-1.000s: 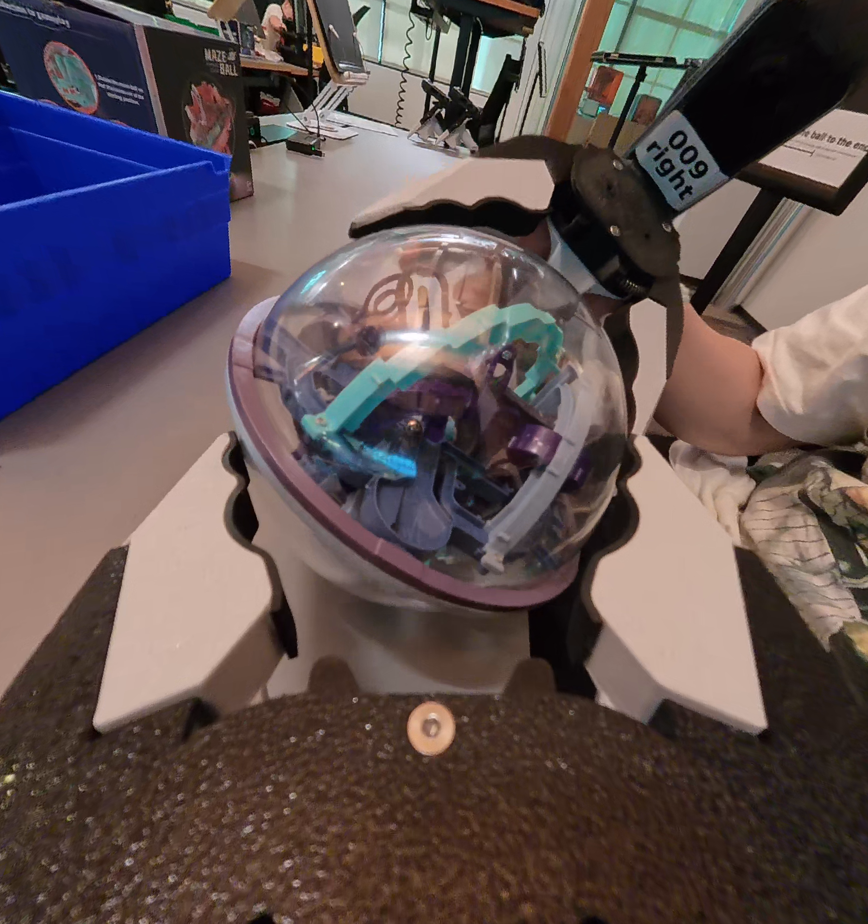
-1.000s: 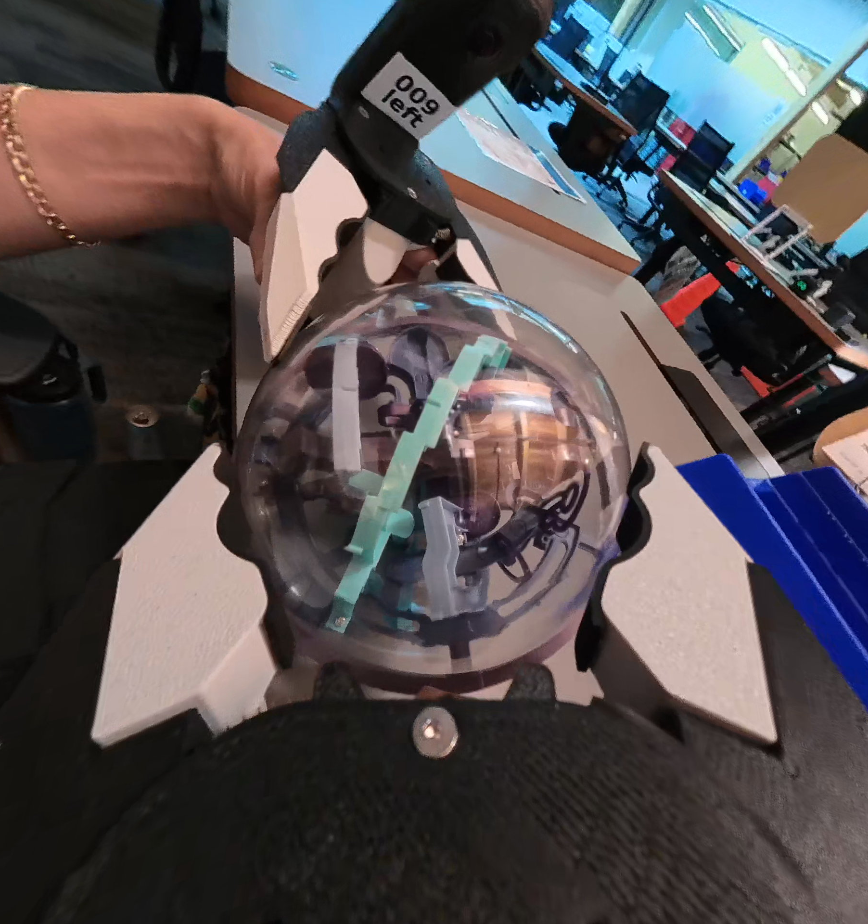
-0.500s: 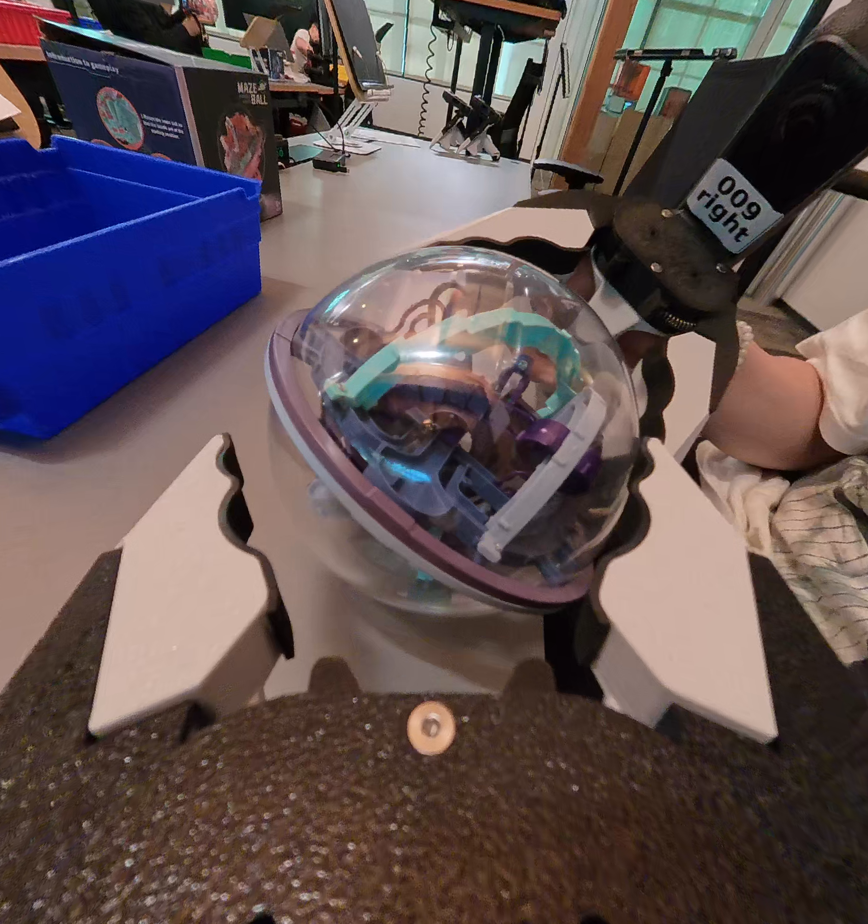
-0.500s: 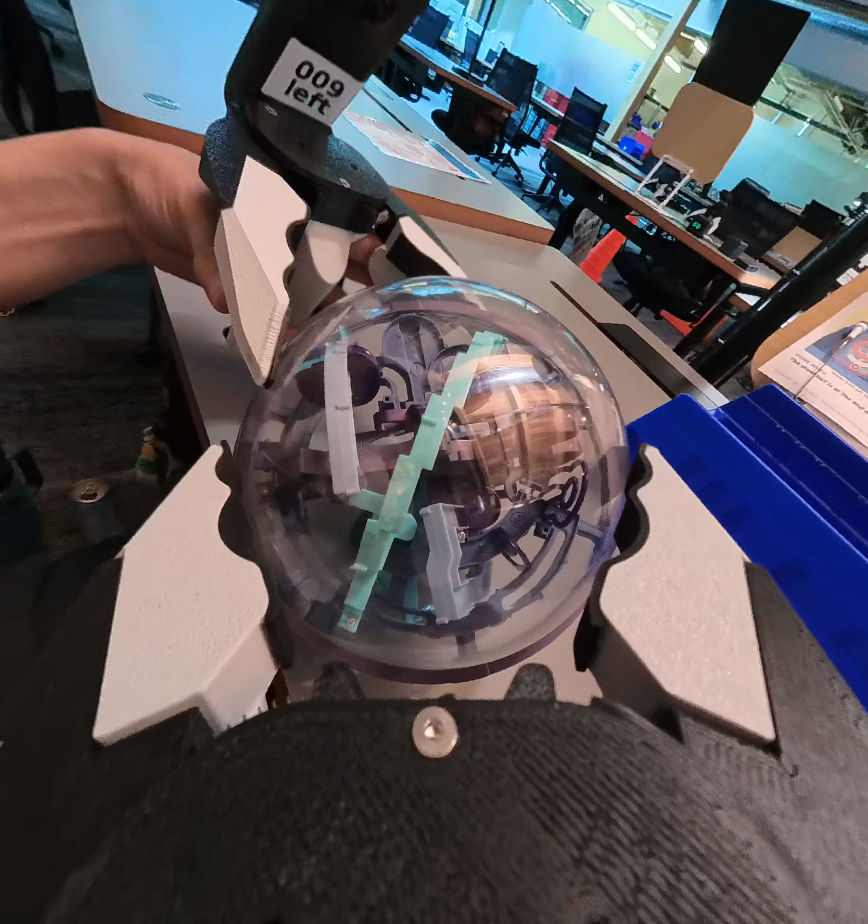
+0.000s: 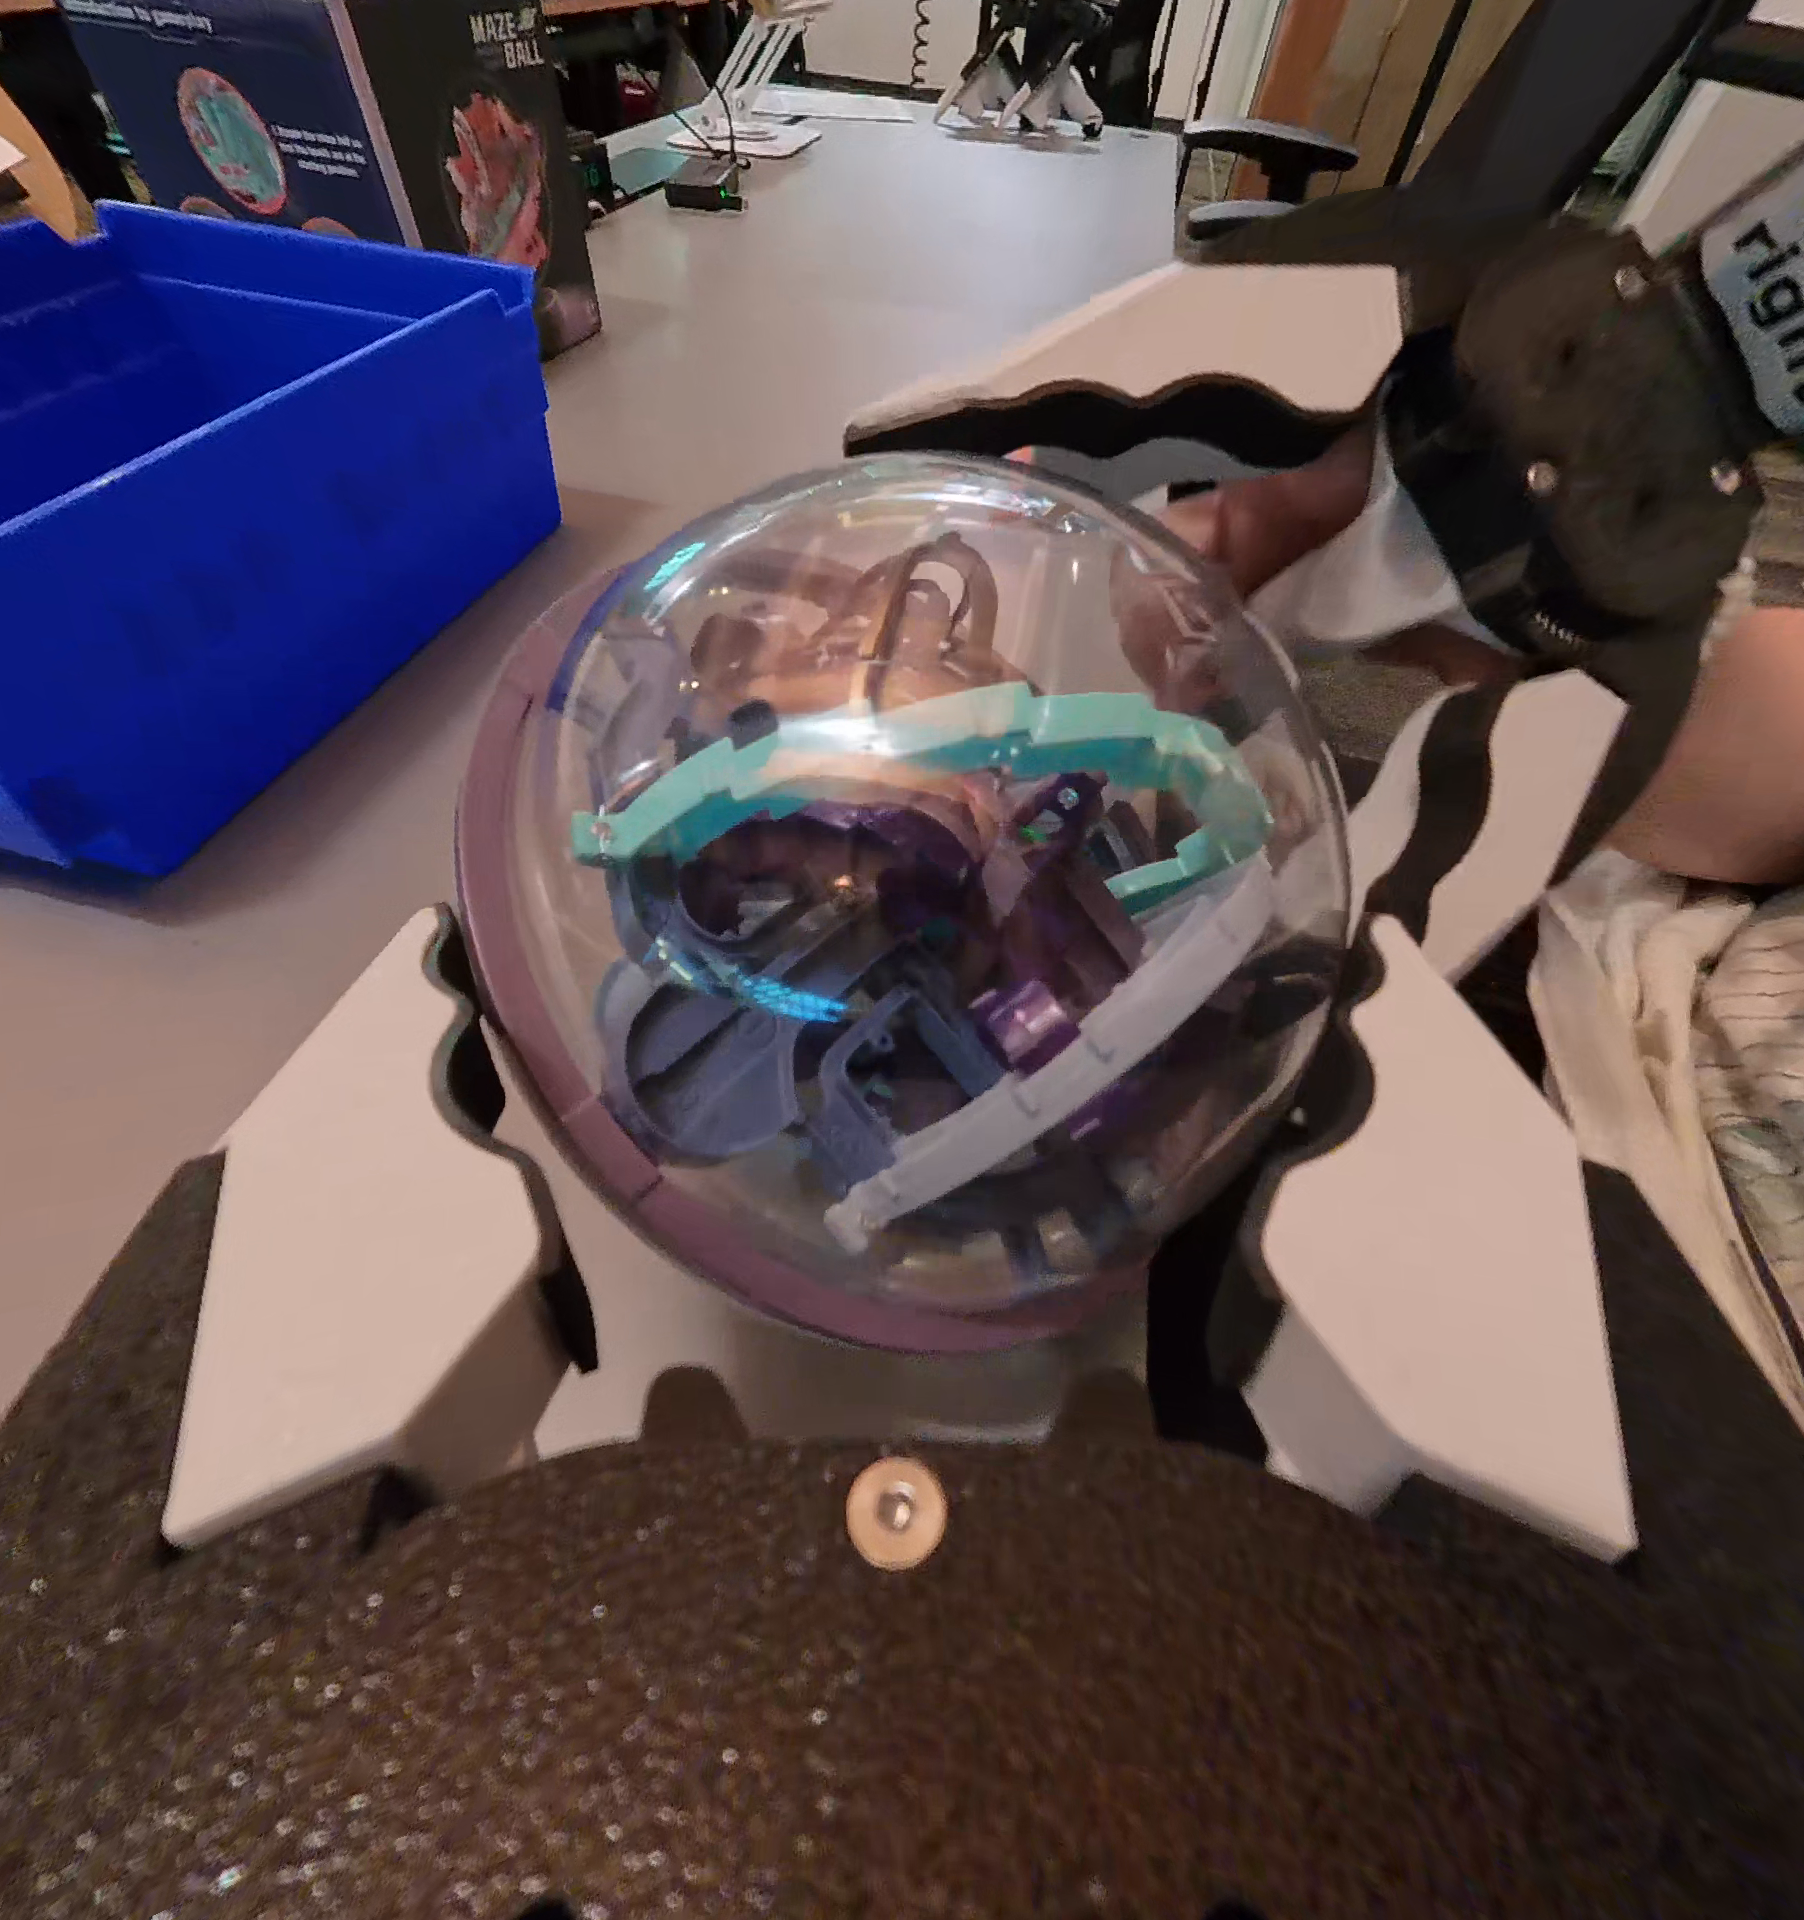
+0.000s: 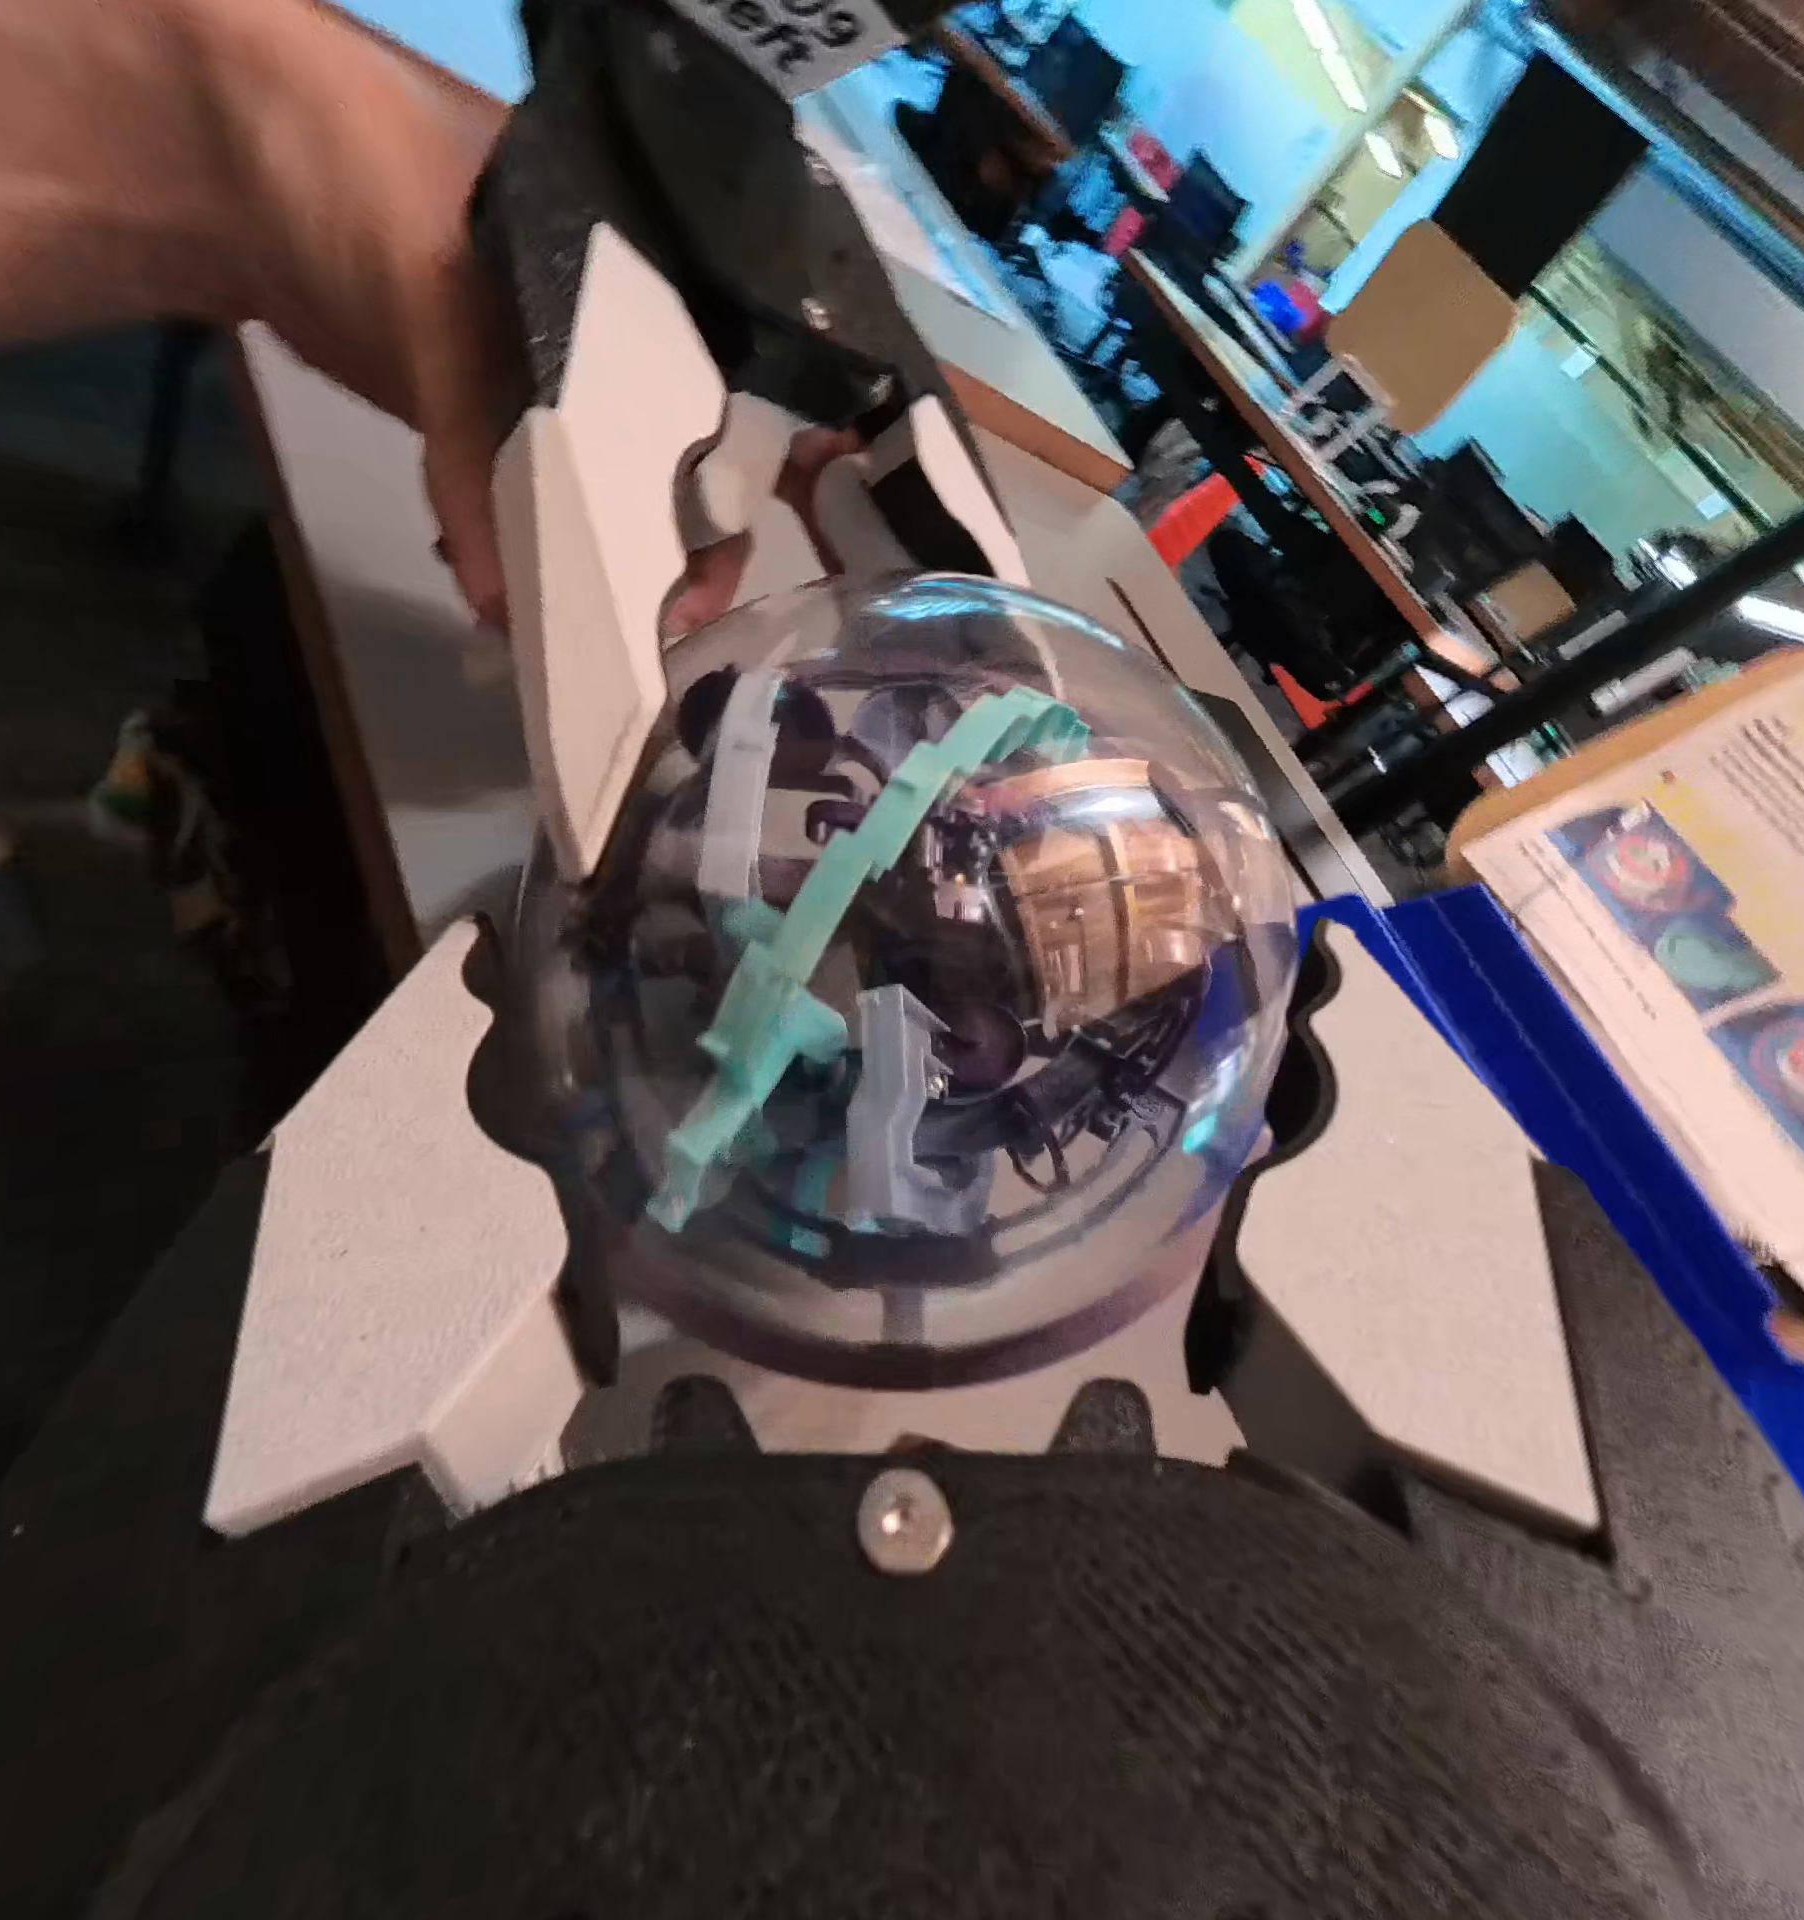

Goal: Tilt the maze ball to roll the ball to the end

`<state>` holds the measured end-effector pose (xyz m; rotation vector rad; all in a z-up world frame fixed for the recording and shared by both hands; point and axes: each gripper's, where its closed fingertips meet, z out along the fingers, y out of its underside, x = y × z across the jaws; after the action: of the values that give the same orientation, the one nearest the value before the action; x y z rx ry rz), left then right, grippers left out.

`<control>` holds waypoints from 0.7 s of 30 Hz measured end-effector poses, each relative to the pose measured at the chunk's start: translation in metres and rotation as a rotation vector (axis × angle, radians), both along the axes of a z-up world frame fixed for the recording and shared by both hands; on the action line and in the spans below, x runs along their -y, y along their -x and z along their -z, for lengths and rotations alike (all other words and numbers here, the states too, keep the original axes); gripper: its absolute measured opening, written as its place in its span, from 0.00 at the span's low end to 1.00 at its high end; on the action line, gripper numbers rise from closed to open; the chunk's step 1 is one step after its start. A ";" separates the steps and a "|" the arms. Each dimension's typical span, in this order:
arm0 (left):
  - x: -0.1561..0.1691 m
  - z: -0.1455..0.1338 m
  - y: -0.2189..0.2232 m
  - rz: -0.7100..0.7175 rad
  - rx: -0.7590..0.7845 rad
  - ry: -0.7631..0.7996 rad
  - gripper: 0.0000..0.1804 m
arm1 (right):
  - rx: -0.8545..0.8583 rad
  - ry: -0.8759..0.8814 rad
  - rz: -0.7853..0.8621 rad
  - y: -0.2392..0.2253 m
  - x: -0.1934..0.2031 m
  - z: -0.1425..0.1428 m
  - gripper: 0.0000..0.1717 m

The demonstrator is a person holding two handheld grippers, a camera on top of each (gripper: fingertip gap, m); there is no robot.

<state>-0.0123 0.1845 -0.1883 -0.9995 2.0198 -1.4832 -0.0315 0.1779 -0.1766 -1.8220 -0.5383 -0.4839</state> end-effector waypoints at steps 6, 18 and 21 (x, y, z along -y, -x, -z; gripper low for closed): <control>0.001 -0.002 -0.003 0.000 0.014 0.031 0.85 | 0.076 0.103 -0.232 -0.010 0.012 -0.013 0.83; -0.001 -0.003 -0.004 0.026 0.057 0.087 0.84 | 0.017 0.158 -0.265 -0.010 -0.002 0.010 0.88; -0.006 -0.003 -0.008 0.000 0.072 0.089 0.87 | -0.009 0.108 -0.166 -0.014 -0.003 0.009 0.88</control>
<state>-0.0040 0.1902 -0.1851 -0.9665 1.9183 -1.5978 -0.0174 0.1808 -0.1856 -1.8626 -0.7145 -0.3390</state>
